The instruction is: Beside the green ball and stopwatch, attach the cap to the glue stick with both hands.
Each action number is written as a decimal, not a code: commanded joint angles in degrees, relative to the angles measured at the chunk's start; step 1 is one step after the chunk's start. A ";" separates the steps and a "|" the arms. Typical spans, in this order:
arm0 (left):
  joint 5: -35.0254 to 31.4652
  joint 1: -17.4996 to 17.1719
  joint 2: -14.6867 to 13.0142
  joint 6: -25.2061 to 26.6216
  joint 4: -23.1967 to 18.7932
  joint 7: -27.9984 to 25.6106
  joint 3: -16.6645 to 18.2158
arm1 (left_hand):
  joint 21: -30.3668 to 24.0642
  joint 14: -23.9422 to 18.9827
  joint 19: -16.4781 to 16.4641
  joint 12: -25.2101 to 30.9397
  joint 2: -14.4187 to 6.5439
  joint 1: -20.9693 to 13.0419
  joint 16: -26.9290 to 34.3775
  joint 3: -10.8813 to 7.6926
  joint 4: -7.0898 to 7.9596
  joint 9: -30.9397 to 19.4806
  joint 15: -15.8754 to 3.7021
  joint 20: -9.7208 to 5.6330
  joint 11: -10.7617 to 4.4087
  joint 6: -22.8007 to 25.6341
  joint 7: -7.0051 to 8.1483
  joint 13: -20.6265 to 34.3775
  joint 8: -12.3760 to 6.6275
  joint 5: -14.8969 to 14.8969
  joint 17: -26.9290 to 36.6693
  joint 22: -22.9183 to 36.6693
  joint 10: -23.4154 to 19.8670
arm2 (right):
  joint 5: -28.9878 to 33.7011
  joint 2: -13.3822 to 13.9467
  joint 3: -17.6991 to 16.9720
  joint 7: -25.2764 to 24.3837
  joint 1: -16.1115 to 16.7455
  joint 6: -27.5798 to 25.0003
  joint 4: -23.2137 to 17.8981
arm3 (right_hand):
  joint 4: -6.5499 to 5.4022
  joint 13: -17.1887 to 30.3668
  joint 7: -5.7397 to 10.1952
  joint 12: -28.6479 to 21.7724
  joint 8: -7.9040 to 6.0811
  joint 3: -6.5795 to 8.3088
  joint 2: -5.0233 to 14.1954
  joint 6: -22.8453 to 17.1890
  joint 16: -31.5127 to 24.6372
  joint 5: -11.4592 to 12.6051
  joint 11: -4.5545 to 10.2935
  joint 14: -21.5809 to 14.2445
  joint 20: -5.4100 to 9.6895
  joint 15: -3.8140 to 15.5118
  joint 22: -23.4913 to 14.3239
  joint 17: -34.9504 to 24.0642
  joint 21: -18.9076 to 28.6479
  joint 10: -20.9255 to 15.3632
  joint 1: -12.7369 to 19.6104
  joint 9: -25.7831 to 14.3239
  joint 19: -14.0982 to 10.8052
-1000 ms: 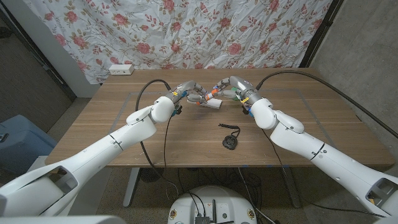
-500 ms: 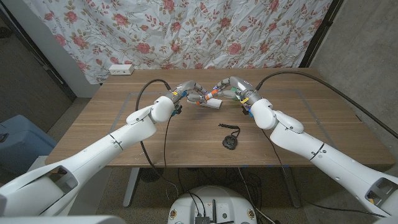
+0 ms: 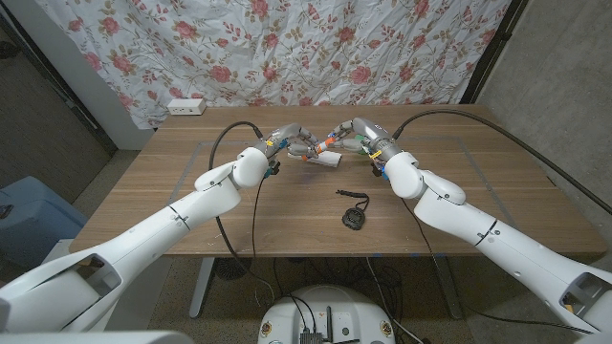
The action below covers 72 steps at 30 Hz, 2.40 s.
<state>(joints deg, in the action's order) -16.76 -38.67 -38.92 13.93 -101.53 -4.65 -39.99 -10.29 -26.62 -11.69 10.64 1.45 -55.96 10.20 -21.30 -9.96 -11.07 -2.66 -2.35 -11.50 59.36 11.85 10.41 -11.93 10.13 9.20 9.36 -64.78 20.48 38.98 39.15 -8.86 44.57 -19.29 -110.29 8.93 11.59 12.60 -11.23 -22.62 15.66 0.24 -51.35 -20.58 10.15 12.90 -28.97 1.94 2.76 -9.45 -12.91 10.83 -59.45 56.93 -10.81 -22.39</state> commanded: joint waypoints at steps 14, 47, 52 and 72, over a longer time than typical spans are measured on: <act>-0.04 0.29 0.31 -0.11 0.30 -0.16 -0.27 | -0.25 0.09 0.23 0.30 -4.60 4.03 -0.08 -0.69 0.23 -0.24 -6.25 -2.19 -1.12 5.06 -4.60 0.60 -0.27 0.24 0.10 0.11 -1.64 | -0.50 -0.44 0.25 -0.85 0.08 -0.41 0.69 | -0.17 0.22 -0.06 0.01 0.06 -0.29 0.67 -0.69 -0.27 0.39 -0.18 0.28 0.05 7.96 -0.18 -0.28 0.01 0.19 0.11 -0.13 0.03; 0.06 0.08 0.00 -0.02 0.02 -0.08 -0.16 | -0.26 0.08 0.21 0.23 -4.64 4.09 -0.08 -0.74 0.24 -0.24 -6.23 -2.18 -1.12 4.98 -4.63 0.59 -0.25 0.24 0.10 0.11 -1.46 | -0.50 -0.92 0.59 -1.64 0.43 -1.57 -0.41 | -0.12 0.24 -0.07 -0.06 0.22 -0.58 0.78 -1.16 -0.42 0.43 -0.17 0.21 0.10 7.97 -0.18 -0.29 0.08 0.03 0.18 -0.17 -0.18; 0.16 0.00 0.15 0.09 0.18 -0.15 -0.16 | -0.26 0.08 0.21 0.25 -4.65 4.10 -0.08 -0.75 0.23 -0.24 -6.26 -2.17 -1.11 5.05 -4.41 0.60 -0.28 0.24 0.11 0.11 -1.50 | -0.52 -0.88 0.76 -1.19 0.11 -1.71 -0.44 | -0.14 0.24 -0.07 -0.08 0.27 -0.65 0.81 -1.22 -0.46 0.43 -0.18 0.18 0.04 7.95 -0.18 -0.29 0.07 -0.03 0.14 -0.18 -0.17; 0.22 0.05 0.29 -0.30 0.61 -0.69 -0.06 | -0.25 0.07 0.23 0.23 -4.68 4.09 -0.09 -0.80 0.22 -0.24 -6.19 -2.15 -1.13 4.94 -4.56 0.60 -0.25 0.25 0.09 0.11 -1.39 | -0.74 -1.59 1.57 -0.66 -0.47 -2.81 -0.11 | -0.16 0.25 -0.06 -0.12 0.36 -0.83 0.85 -1.48 -0.53 0.43 -0.18 0.17 -0.05 7.92 -0.19 -0.28 0.06 -0.21 0.09 -0.20 -0.16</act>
<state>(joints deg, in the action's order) -16.63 -38.63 -38.80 13.95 -101.27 -4.90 -40.16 -10.29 -26.62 -11.69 10.65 1.41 -55.99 10.20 -21.31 -9.97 -11.06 -2.66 -2.35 -11.61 59.26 11.74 10.41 -11.86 9.90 9.20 9.36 -64.67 19.97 37.69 40.35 -9.79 44.37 -21.66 -110.79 8.85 11.58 12.28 -11.23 -22.49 15.11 1.09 -52.30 -20.79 10.16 12.90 -28.97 1.94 2.76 -9.45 -12.91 10.82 -59.46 56.84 -10.81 -22.39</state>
